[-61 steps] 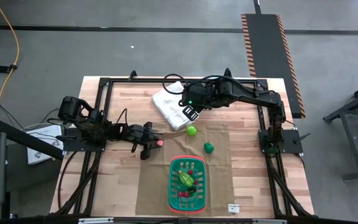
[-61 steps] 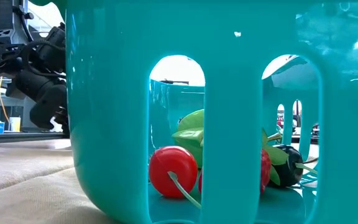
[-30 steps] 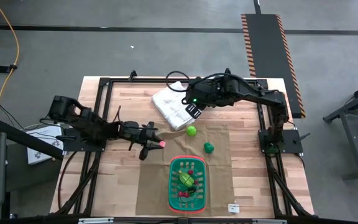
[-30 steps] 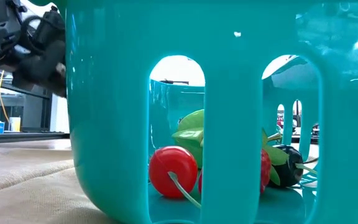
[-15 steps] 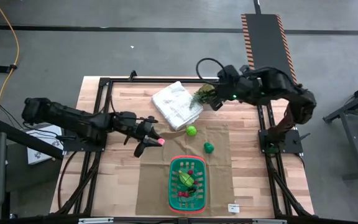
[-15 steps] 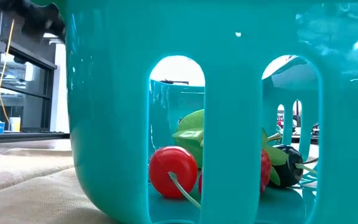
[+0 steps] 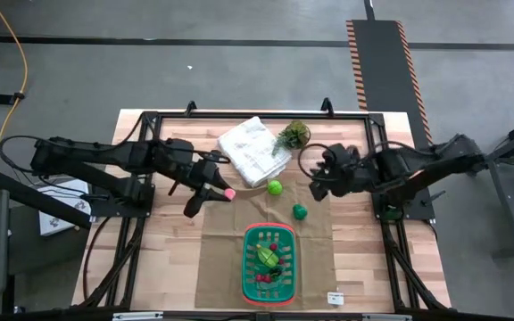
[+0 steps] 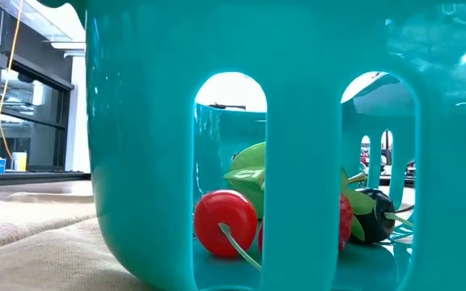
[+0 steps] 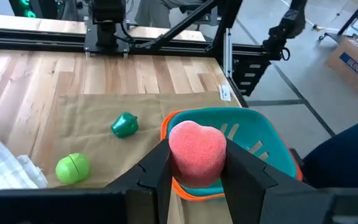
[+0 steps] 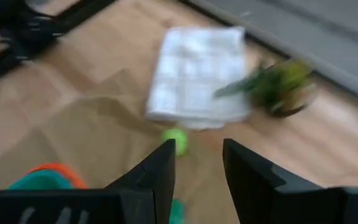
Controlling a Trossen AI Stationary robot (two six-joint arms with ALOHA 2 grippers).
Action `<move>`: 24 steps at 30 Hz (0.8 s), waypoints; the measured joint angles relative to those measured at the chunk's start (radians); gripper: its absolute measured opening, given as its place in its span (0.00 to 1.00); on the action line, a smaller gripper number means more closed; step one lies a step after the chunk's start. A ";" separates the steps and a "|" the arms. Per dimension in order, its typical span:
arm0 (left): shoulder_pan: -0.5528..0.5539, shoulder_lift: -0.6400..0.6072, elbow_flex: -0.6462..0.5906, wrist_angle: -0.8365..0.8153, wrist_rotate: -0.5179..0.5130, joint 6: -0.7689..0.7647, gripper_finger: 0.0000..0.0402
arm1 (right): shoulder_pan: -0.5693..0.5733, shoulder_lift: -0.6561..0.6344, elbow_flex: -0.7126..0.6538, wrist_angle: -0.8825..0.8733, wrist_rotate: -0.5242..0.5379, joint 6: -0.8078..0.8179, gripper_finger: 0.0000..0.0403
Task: Pick and placing Produce into tupperware
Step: Put the pink apricot into the blue bin
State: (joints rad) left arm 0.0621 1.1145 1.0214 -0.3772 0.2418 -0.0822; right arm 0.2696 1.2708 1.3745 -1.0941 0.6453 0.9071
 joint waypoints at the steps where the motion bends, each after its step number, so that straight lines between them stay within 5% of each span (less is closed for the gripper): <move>1: -0.011 0.004 0.013 -0.015 -0.005 -0.004 0.26 | 0.004 -0.034 -0.067 0.068 -0.025 0.010 0.31; 11: -0.156 0.179 0.093 0.008 -0.113 -0.115 0.26 | 0.017 -0.262 -0.511 0.582 -0.121 0.011 0.31; 24: -0.201 0.553 0.250 0.027 -0.030 -0.203 0.26 | 0.012 -0.367 -0.572 0.576 -0.186 -0.077 0.31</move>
State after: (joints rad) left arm -0.1385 1.6674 1.2711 -0.3501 0.2115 -0.2855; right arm 0.2817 0.9041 0.8028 -0.5180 0.4593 0.8297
